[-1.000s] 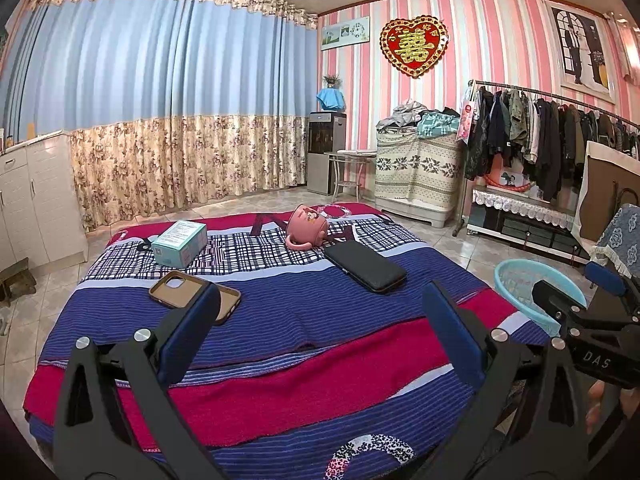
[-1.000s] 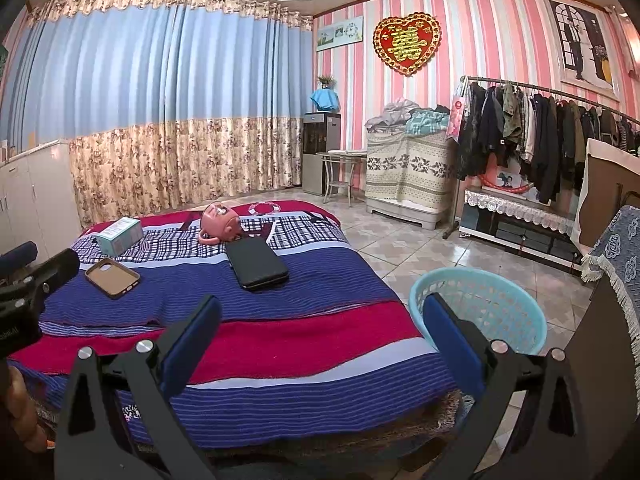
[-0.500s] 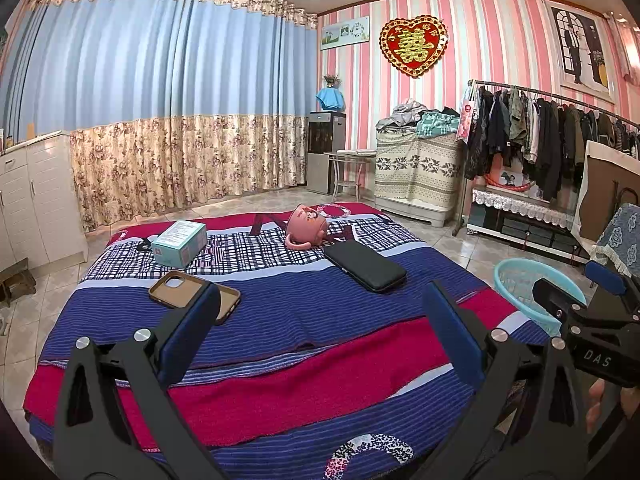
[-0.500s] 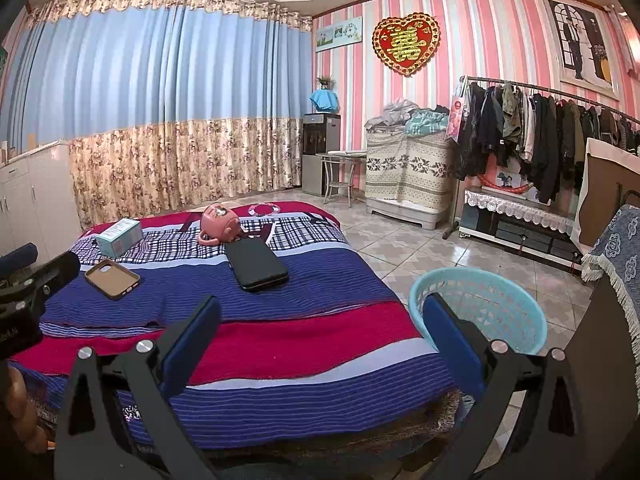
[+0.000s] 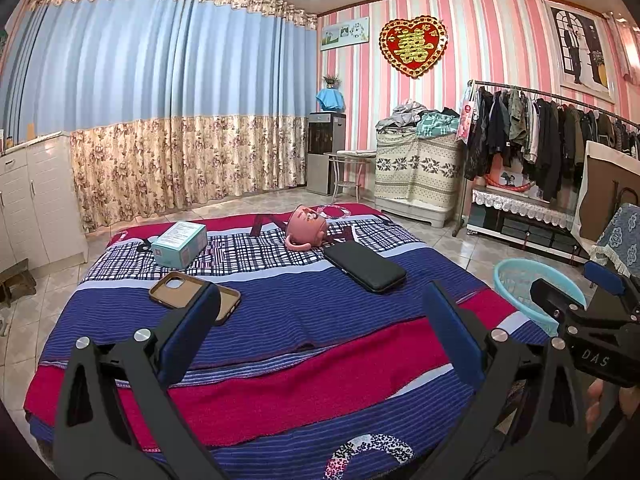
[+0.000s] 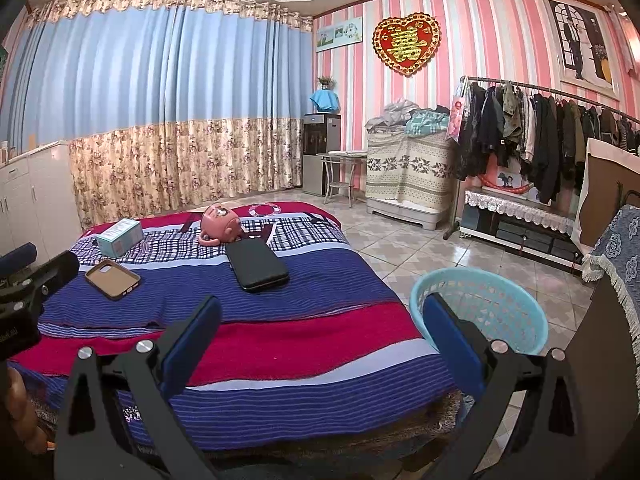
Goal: Collect trash
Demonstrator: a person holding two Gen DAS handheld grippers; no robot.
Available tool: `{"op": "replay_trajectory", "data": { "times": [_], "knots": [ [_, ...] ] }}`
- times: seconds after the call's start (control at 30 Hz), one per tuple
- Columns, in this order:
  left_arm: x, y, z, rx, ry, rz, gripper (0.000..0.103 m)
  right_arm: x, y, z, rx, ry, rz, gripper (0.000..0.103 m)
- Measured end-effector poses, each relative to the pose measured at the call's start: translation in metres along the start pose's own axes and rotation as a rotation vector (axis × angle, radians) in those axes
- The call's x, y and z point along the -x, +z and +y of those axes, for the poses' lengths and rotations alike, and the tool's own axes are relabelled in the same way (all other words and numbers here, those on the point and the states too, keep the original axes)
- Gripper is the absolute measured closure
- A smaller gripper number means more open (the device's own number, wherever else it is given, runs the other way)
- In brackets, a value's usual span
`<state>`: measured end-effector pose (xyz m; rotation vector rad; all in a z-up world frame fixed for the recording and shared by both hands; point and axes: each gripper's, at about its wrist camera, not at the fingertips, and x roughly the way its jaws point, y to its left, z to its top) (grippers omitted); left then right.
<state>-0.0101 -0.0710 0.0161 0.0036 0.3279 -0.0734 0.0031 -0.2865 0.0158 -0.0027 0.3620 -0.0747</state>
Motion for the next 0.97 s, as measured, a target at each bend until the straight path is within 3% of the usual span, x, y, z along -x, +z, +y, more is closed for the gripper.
{"op": "replay_trajectory", "data": {
  "times": [0.97],
  "knots": [
    [0.0, 0.005, -0.001, 0.004, -0.006, 0.011, 0.005, -0.004, 0.002, 0.01, 0.0, 0.003, -0.002, 0.005]
  ]
}}
